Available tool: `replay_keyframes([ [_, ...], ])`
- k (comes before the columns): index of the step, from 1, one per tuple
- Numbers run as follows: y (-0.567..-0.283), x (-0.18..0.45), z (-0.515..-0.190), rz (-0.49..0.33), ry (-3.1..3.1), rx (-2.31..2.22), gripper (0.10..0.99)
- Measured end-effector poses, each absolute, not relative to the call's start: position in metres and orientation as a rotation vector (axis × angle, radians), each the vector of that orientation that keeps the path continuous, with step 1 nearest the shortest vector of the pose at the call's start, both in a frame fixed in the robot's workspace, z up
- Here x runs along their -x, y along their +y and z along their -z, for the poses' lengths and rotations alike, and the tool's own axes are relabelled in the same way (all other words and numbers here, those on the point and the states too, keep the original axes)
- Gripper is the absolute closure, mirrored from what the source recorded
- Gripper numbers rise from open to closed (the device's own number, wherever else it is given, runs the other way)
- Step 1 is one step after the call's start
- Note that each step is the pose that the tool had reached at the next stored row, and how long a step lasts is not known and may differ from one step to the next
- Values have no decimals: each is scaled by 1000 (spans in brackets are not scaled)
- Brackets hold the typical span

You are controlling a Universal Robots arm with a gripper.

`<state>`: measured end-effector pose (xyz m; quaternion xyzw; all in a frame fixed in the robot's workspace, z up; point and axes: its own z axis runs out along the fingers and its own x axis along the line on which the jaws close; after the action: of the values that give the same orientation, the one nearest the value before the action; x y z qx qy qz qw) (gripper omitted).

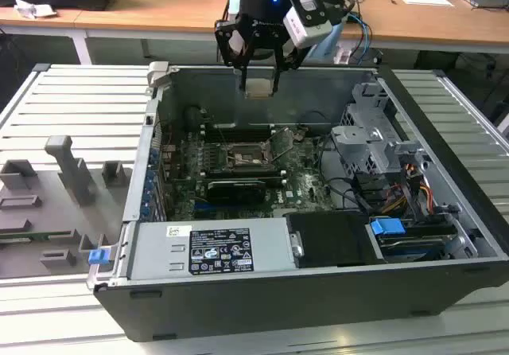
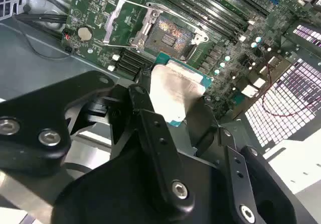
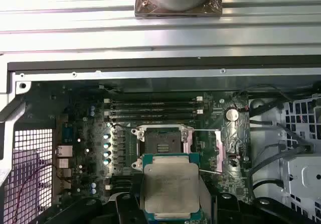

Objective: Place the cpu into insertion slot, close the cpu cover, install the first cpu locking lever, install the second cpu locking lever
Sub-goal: 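Place the cpu into insertion slot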

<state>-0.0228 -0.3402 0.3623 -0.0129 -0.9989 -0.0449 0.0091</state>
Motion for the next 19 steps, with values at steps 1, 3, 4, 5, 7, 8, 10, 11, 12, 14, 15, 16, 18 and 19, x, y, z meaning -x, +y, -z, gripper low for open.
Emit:
replay_keyframes([
  [1,-340,23,-362,140,-3120,59,561],
  [3,-340,23,-362,141,-3120,136,561],
  [4,-340,23,-361,142,-3118,203,561],
  [5,-340,23,-361,142,-3117,225,561],
  [7,-340,23,-359,142,-3116,246,561],
  [8,-340,23,-358,142,-3116,247,561],
  [10,-340,23,-356,136,-3115,247,561],
  [11,-340,23,-356,135,-3115,248,561],
  [12,-340,23,-356,134,-3115,255,561],
  [14,-340,23,-356,134,-3114,280,561],
  [15,-340,23,-356,134,-3112,297,561],
  [16,-340,23,-356,134,-3111,316,561],
  [18,-340,23,-355,134,-3108,360,561],
  [19,-340,23,-355,134,-3107,374,561],
])
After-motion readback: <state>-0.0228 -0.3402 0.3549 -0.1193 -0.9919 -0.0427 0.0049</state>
